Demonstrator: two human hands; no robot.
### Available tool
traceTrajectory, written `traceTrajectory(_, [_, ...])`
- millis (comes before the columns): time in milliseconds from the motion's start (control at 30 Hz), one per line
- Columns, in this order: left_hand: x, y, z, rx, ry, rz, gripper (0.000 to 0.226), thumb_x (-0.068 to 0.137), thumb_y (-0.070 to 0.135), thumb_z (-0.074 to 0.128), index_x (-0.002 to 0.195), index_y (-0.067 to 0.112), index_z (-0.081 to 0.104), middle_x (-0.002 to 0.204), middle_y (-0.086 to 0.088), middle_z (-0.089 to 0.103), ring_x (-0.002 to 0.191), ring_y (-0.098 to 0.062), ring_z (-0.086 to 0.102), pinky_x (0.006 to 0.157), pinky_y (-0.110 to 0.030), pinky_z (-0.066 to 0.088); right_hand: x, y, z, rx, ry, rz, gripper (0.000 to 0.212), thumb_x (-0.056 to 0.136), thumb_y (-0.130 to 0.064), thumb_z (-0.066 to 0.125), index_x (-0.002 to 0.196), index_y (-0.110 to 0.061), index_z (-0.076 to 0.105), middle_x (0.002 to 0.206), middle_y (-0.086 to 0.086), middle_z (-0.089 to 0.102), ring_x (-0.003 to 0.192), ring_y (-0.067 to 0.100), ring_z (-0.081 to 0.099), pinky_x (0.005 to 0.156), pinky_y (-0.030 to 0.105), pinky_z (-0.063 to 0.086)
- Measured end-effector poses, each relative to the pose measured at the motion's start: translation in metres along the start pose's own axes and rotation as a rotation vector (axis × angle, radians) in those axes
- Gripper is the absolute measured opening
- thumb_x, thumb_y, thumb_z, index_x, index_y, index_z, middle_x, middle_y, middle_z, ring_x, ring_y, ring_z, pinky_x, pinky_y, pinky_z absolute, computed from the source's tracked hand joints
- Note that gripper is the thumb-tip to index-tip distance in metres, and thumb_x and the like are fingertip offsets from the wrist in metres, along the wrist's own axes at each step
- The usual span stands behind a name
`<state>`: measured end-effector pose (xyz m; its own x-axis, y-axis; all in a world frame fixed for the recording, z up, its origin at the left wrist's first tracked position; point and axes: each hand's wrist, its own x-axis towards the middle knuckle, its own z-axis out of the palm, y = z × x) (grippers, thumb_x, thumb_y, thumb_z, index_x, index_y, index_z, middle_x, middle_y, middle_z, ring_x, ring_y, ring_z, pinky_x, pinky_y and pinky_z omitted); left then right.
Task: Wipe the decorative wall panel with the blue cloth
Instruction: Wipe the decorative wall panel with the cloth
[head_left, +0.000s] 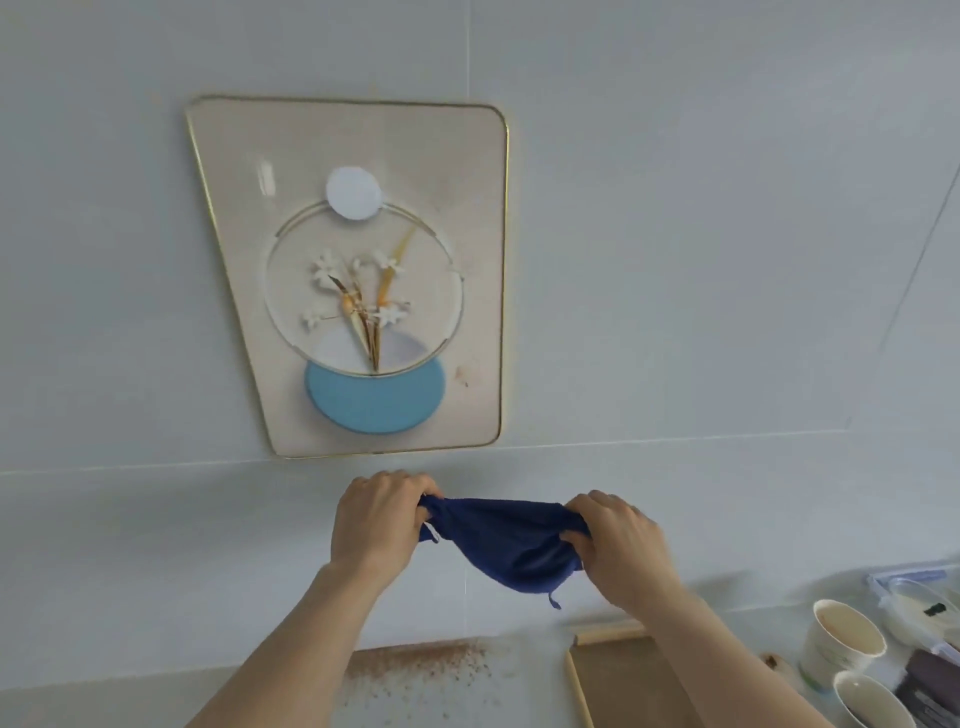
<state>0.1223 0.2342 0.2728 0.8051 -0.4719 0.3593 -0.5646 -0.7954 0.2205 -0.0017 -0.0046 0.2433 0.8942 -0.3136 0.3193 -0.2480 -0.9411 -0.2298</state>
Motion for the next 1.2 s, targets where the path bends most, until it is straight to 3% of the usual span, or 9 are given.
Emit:
traceTrajectory(267, [0.002,-0.057,-0.064,-0.133,0.156,-0.124,0.018,0.096,0.023,0.061,0.105,0.033,0.073,0.094,0.008,0.078,0.089,-0.021,0.07,0.069,-0.03,0.05,0.031,-0.087,-0.019,0.561,0.001,0.104,0.008,0.099,-0.016,0.059,0.094,-0.018,0.065,0.086,-0.002,0.07,0.078,0.015,0.064,0.067,0.026,0.05])
traceTrajectory(367, [0.003,-0.055,-0.069,-0.303,0.193,-0.164,0.015,0.096,0.027,0.062,0.104,0.035,0.071,0.094,0.011,0.076,0.089,-0.02,0.068,0.072,-0.031,0.05,0.035,-0.104,-0.032,0.996,-0.005,0.219,0.018,0.102,-0.016,0.058,0.09,-0.003,0.065,0.078,0.01,0.07,0.076,0.026,0.065,0.075,0.04,0.056])
traceTrajectory(567, [0.019,-0.009,-0.068,-0.671,0.186,-0.104,0.021,0.093,0.022,0.066,0.106,0.035,0.074,0.094,0.014,0.078,0.088,-0.012,0.072,0.08,-0.035,0.06,0.046,-0.141,-0.031,1.761,-0.107,0.425,0.039,0.108,-0.037,0.045,0.114,-0.006,0.069,0.102,0.017,0.077,0.093,0.034,0.074,0.079,0.046,0.058])
traceTrajectory(633, [0.014,0.005,-0.065,-0.629,0.181,-0.032,0.025,0.094,0.021,0.063,0.112,0.036,0.072,0.101,0.014,0.077,0.092,-0.012,0.071,0.083,-0.034,0.06,0.044,-0.152,-0.024,1.835,-0.152,0.44,0.05,0.094,-0.054,0.062,0.116,-0.009,0.068,0.109,0.015,0.076,0.1,0.031,0.074,0.083,0.046,0.06])
traceTrajectory(733, [0.02,0.001,-0.059,-0.581,0.056,0.071,0.037,0.095,0.022,0.06,0.128,0.04,0.064,0.113,0.017,0.075,0.104,-0.01,0.069,0.094,-0.036,0.058,0.041,-0.147,-0.019,1.789,-0.174,0.363,0.051,0.091,-0.04,0.073,0.124,-0.002,0.064,0.123,0.022,0.073,0.117,0.038,0.07,0.098,0.059,0.057])
traceTrajectory(833, [0.029,-0.011,-0.06,-0.528,-0.06,0.156,0.06,0.09,0.018,0.06,0.144,0.041,0.047,0.133,0.015,0.067,0.126,-0.007,0.058,0.109,-0.037,0.048,0.048,-0.125,-0.02,1.584,0.011,0.482,0.036,0.092,-0.01,0.075,0.125,-0.003,0.061,0.12,0.023,0.073,0.108,0.038,0.073,0.096,0.055,0.059])
traceTrajectory(967, [0.059,-0.023,-0.061,-0.301,0.361,0.279,0.056,0.092,0.027,0.057,0.148,0.025,0.048,0.155,0.006,0.05,0.147,-0.016,0.039,0.121,-0.045,0.033,0.077,-0.121,-0.037,1.197,0.43,0.366,0.034,0.093,-0.009,0.069,0.119,-0.023,0.051,0.111,0.003,0.068,0.104,0.022,0.069,0.08,0.043,0.057])
traceTrajectory(1100, [0.097,-0.02,-0.062,-0.053,0.559,0.361,0.056,0.104,0.032,0.043,0.157,0.017,0.037,0.169,-0.004,0.029,0.159,-0.024,0.018,0.129,-0.049,0.016,0.11,-0.132,-0.045,0.782,0.78,-0.011,0.056,0.09,0.006,0.065,0.134,-0.025,0.049,0.134,-0.001,0.056,0.123,0.01,0.057,0.097,0.013,0.044])
traceTrajectory(1200, [0.122,-0.022,-0.057,0.078,0.61,0.366,0.058,0.107,0.033,0.036,0.161,0.017,0.027,0.172,-0.004,0.019,0.161,-0.025,0.011,0.13,-0.051,0.012,0.137,-0.13,-0.019,0.436,0.815,-0.214,0.061,0.088,0.009,0.065,0.142,-0.015,0.05,0.151,0.012,0.048,0.141,0.028,0.046,0.112,0.03,0.042])
